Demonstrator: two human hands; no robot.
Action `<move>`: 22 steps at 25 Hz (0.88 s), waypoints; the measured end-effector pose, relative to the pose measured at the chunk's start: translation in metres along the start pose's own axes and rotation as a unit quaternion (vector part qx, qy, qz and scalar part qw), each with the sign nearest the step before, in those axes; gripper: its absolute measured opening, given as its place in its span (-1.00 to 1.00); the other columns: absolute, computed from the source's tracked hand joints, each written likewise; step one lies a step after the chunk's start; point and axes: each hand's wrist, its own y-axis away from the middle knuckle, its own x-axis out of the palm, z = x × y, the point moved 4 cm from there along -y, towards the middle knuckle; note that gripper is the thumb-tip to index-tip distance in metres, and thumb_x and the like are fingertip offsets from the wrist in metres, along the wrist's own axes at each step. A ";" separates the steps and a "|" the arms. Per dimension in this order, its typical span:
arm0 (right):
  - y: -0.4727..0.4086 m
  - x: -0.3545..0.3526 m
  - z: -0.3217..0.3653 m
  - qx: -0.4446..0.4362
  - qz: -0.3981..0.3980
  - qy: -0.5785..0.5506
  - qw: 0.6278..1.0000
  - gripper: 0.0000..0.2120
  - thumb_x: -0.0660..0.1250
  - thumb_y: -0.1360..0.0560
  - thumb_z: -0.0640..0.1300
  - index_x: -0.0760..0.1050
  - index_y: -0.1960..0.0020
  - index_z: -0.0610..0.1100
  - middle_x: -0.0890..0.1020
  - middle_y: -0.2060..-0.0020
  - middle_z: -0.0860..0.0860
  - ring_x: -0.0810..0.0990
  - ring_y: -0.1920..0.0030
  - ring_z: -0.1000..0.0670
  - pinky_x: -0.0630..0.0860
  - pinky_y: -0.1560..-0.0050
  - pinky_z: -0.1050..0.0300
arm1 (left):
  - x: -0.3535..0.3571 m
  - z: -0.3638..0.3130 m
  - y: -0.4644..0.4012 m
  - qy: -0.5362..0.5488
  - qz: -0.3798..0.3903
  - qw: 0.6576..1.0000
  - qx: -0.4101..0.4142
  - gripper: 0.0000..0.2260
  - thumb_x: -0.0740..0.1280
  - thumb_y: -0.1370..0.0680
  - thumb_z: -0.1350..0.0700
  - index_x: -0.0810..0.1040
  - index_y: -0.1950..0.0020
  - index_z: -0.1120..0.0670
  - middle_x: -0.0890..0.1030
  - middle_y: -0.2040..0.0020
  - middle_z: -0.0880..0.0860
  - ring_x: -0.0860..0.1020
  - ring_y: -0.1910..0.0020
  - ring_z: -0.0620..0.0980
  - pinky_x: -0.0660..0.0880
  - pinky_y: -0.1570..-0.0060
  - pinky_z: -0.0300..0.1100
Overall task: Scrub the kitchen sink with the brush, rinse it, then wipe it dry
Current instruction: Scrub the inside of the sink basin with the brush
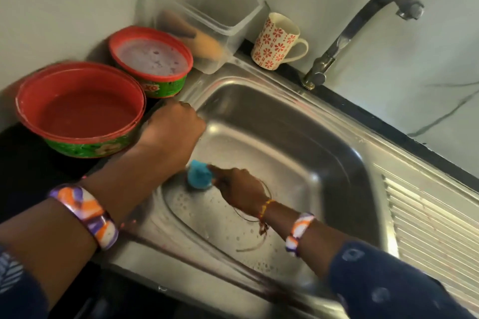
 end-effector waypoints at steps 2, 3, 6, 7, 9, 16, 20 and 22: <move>-0.037 -0.008 -0.008 0.039 -0.050 0.077 0.995 -0.61 0.07 -0.61 0.00 0.27 -0.43 0.15 0.56 -0.20 -0.13 0.54 -0.16 -0.21 0.48 -0.05 0.01 | 0.005 -0.004 0.001 -0.004 0.009 1.000 0.008 -0.75 0.13 -0.59 0.19 0.47 -0.23 0.07 0.50 -0.22 0.11 0.48 -0.22 0.06 0.42 -0.15 -0.14; -0.057 -0.019 -0.025 0.071 -0.073 0.089 0.991 -0.62 0.06 -0.61 -0.02 0.28 -0.42 0.13 0.56 -0.19 -0.15 0.55 -0.15 -0.21 0.49 -0.05 0.00 | 0.007 -0.006 0.000 -0.007 0.016 1.000 0.011 -0.75 0.13 -0.59 0.18 0.47 -0.22 0.07 0.50 -0.21 0.11 0.47 -0.22 0.07 0.40 -0.15 -0.13; -0.062 -0.040 -0.087 0.167 -0.076 0.046 0.982 -0.66 0.13 -0.58 -0.05 0.40 -0.34 0.04 0.57 -0.18 -0.17 0.56 -0.18 -0.21 0.48 -0.12 -0.03 | 0.010 -0.005 -0.003 -0.018 0.031 0.999 0.018 -0.77 0.16 -0.56 0.20 0.48 -0.18 0.07 0.52 -0.18 0.11 0.47 -0.19 0.07 0.40 -0.11 -0.12; -0.043 -0.037 -0.110 0.199 -0.059 0.055 0.977 -0.67 0.16 -0.56 -0.04 0.44 -0.31 0.00 0.58 -0.18 -0.16 0.56 -0.19 -0.20 0.48 -0.13 -0.02 | 0.011 -0.004 -0.004 -0.017 0.023 1.000 0.012 -0.78 0.18 -0.56 0.21 0.48 -0.17 0.07 0.53 -0.17 0.12 0.48 -0.18 0.07 0.40 -0.10 -0.12; 0.012 -0.031 -0.152 0.291 0.011 0.105 0.951 -0.66 0.17 -0.56 0.00 0.48 -0.26 -0.08 0.58 -0.19 -0.13 0.56 -0.20 -0.16 0.49 -0.14 0.01 | 0.012 -0.002 0.000 0.002 0.018 1.000 0.000 -0.78 0.19 -0.55 0.23 0.48 -0.17 0.08 0.52 -0.18 0.14 0.48 -0.18 0.09 0.40 -0.11 -0.11; 0.118 -0.019 -0.099 0.213 0.189 -0.046 0.957 -0.83 0.32 -0.47 -0.02 0.63 0.12 -0.09 0.65 0.27 -0.08 0.55 0.44 0.22 0.40 0.41 0.37 | 0.021 0.002 0.013 0.014 0.011 1.000 -0.006 -0.76 0.14 -0.62 0.13 0.46 -0.24 0.13 0.48 -0.21 0.15 0.40 -0.22 0.12 0.35 -0.15 -0.11; 0.094 -0.006 0.003 0.171 0.250 -0.216 0.928 -0.76 0.21 -0.56 0.05 0.54 0.13 -0.06 0.42 0.51 -0.02 0.28 0.71 0.17 0.22 0.65 0.34 | 0.017 0.001 0.019 -0.005 0.007 1.000 0.008 -0.74 0.13 -0.62 0.13 0.45 -0.26 0.15 0.49 -0.22 0.16 0.39 -0.22 0.12 0.32 -0.17 -0.10; 0.042 0.000 0.039 0.122 0.184 -0.245 0.944 -0.76 0.18 -0.57 -0.03 0.59 -0.04 -0.09 0.50 0.43 -0.07 0.43 0.59 0.08 0.34 0.57 0.30 | 0.018 0.002 0.019 0.010 0.002 1.000 0.003 -0.73 0.13 -0.61 0.13 0.44 -0.27 0.15 0.47 -0.23 0.16 0.38 -0.24 0.11 0.32 -0.19 -0.12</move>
